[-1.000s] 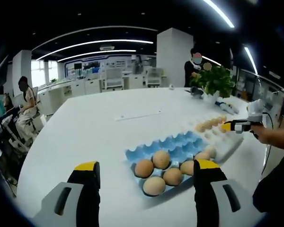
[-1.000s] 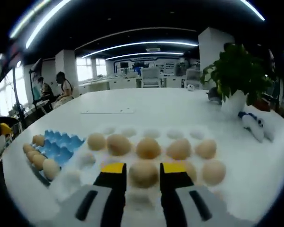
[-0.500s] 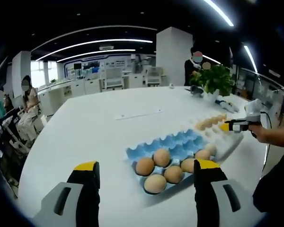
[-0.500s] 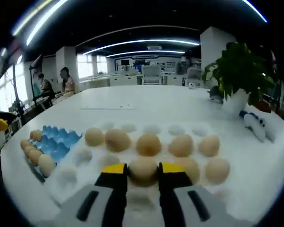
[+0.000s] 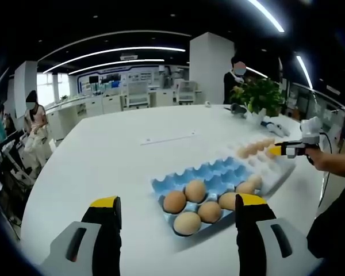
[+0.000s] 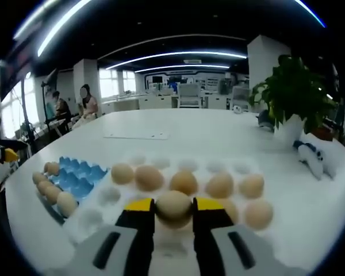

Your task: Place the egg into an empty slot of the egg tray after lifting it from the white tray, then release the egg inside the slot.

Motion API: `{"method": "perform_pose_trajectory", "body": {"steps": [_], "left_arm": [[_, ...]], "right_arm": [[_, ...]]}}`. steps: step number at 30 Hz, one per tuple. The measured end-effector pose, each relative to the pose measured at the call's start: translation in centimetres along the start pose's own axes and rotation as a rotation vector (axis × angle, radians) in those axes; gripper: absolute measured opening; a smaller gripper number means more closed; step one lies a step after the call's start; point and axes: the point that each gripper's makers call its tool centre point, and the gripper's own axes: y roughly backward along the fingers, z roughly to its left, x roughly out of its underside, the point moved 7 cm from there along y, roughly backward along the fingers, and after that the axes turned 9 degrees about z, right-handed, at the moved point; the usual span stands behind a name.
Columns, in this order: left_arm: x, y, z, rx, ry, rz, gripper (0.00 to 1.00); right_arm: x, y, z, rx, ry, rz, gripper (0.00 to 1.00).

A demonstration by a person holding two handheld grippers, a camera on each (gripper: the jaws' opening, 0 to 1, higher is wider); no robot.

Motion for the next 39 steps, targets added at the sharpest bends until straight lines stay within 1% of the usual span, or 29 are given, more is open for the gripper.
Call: {"method": "perform_pose_trajectory", "body": {"steps": [7,21,23,39], "left_arm": [[-0.1,0.0,0.1,-0.001,0.000,-0.003,0.82],[-0.2,0.0,-0.1,0.004,-0.001,-0.004,0.82],[-0.2,0.0,-0.1,0.002,-0.001,-0.001,0.82],[0.0,0.3,0.0,0.001,0.005,0.003,0.82]], "right_arm": [[-1.2,0.3,0.7,-0.027,0.031,-0.027,0.25],[-1.8,-0.1,1.8,-0.074,0.035,-0.029,0.25],[-1.9,-0.2,2.0,-0.079,0.051,-0.028,0.25],[-2.5,-0.8,4.0,-0.131,0.082,-0.032,0.25]]}}
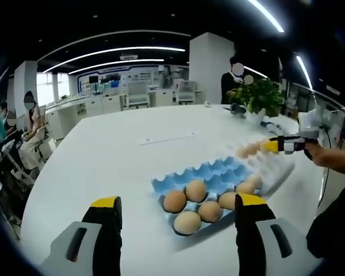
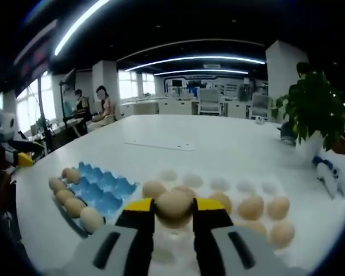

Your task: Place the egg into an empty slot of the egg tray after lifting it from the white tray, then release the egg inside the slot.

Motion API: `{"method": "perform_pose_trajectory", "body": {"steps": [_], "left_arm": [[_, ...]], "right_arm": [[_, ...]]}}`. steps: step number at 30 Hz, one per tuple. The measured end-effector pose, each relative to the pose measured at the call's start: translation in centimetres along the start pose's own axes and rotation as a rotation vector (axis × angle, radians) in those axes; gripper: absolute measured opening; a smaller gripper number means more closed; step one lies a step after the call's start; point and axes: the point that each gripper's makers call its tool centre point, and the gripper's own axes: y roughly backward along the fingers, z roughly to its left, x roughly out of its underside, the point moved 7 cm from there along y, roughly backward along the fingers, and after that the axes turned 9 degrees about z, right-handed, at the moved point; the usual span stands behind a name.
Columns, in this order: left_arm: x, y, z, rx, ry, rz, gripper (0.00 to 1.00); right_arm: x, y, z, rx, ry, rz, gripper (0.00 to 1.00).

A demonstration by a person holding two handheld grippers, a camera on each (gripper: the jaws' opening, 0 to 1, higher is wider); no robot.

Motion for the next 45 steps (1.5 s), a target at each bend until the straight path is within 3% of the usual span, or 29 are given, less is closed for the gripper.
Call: {"method": "perform_pose_trajectory", "body": {"steps": [26,45], "left_arm": [[0.0,0.2,0.2,-0.007,0.005,-0.007,0.82],[0.1,0.2,0.1,-0.004,0.007,-0.009,0.81]], "right_arm": [[-1.3,-2.0,5.1,-0.146,0.076,0.001,0.25],[-3.2,-4.5,11.3,-0.304,0.142,-0.022,0.25]]}}
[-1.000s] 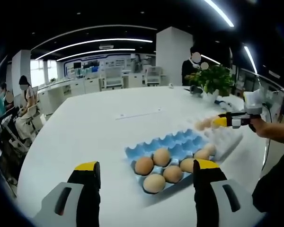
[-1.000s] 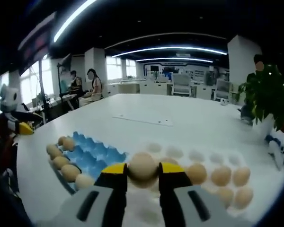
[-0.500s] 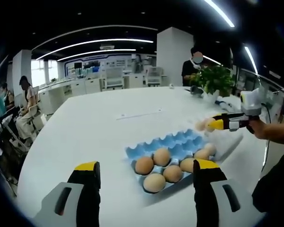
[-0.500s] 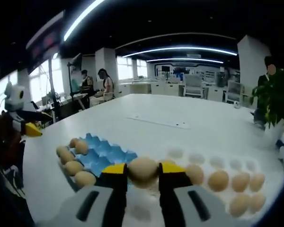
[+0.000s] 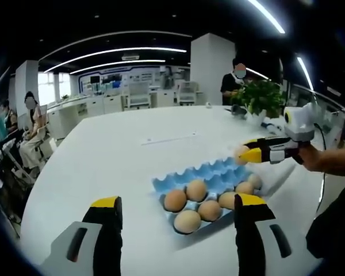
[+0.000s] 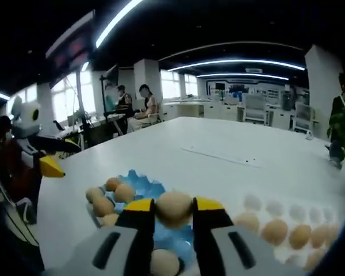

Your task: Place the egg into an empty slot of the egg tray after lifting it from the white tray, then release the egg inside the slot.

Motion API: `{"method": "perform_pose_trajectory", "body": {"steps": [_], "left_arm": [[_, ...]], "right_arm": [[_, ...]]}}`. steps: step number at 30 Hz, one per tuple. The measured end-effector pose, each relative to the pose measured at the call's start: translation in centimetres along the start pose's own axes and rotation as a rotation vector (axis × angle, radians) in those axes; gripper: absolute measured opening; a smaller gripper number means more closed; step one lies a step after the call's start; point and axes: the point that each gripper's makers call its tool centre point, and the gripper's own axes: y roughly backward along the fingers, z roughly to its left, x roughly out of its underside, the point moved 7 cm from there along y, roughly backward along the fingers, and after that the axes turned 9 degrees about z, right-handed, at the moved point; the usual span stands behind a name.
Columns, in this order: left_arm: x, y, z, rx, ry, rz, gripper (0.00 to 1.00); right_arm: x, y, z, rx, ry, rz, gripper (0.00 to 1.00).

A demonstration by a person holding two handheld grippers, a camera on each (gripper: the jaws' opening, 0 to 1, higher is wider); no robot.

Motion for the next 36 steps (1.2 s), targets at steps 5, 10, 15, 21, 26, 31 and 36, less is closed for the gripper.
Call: {"method": "perform_pose_trajectory", "body": {"steps": [5,10,15,21,26,31,36], "left_arm": [[0.2,0.1,0.0,-0.001,0.004,0.003,0.81],[0.2,0.2,0.2,-0.011,0.006,-0.002,0.80],[0.0,0.3,0.4,-0.016,0.009,-0.005,0.80],[0.0,0.3,0.3,-0.014,0.006,-0.002,0.80],[0.0,0.3,0.4,-0.015,0.011,-0.004,0.81],[0.0,0.2,0.2,-0.009,0.011,-0.002,0.81],[-0.1,0.1,0.2,-0.006,0.009,-0.001,0.80]], "right_arm": [[-0.3,-0.8,0.8,-0.024,0.004,0.000,0.25],[-0.5,-1.6,1.7,-0.049,0.018,0.007,0.25],[-0.4,-2.3,2.1,-0.068,0.027,0.015,0.25],[0.0,-3.0,2.8,-0.087,0.031,0.035,0.25],[0.2,-3.6,3.2,-0.099,0.050,0.050,0.25],[0.0,-3.7,3.4,-0.107,0.066,0.051,0.25],[0.0,-4.3,3.9,-0.118,0.081,0.060,0.25]]}}
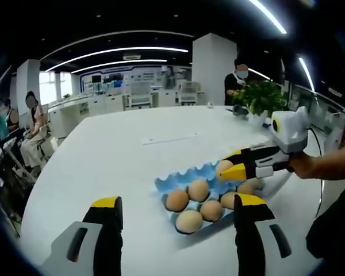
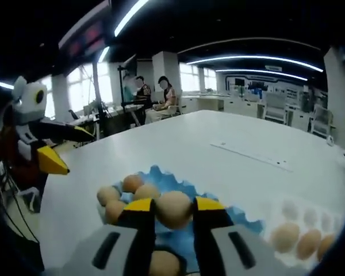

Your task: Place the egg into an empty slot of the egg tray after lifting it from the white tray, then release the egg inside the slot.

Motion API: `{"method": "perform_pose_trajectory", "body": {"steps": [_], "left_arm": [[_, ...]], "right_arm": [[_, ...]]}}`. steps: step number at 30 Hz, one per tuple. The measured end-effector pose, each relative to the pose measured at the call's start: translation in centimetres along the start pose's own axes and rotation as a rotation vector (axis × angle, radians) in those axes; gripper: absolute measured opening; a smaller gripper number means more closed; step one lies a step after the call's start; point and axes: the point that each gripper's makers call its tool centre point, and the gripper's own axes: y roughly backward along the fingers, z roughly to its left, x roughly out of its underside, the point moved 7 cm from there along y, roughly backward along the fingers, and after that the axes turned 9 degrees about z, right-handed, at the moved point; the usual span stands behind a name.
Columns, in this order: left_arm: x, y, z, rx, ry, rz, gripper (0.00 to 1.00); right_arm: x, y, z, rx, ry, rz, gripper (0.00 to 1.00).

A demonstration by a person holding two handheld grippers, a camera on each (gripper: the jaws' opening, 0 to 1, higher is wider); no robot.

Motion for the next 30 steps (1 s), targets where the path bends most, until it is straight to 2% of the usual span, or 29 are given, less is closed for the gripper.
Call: {"method": "perform_pose_trajectory", "body": {"steps": [18,30], "left_arm": [[0.3,0.3,0.3,-0.009,0.010,0.002,0.80],[0.4,0.3,0.3,-0.007,0.009,0.004,0.80]], "right_arm": [[0.6,-1.6,0.8,-0.029,0.000,0.020,0.25],[1.0,-1.8,0.6,-0.034,-0.036,0.021,0.25]]}}
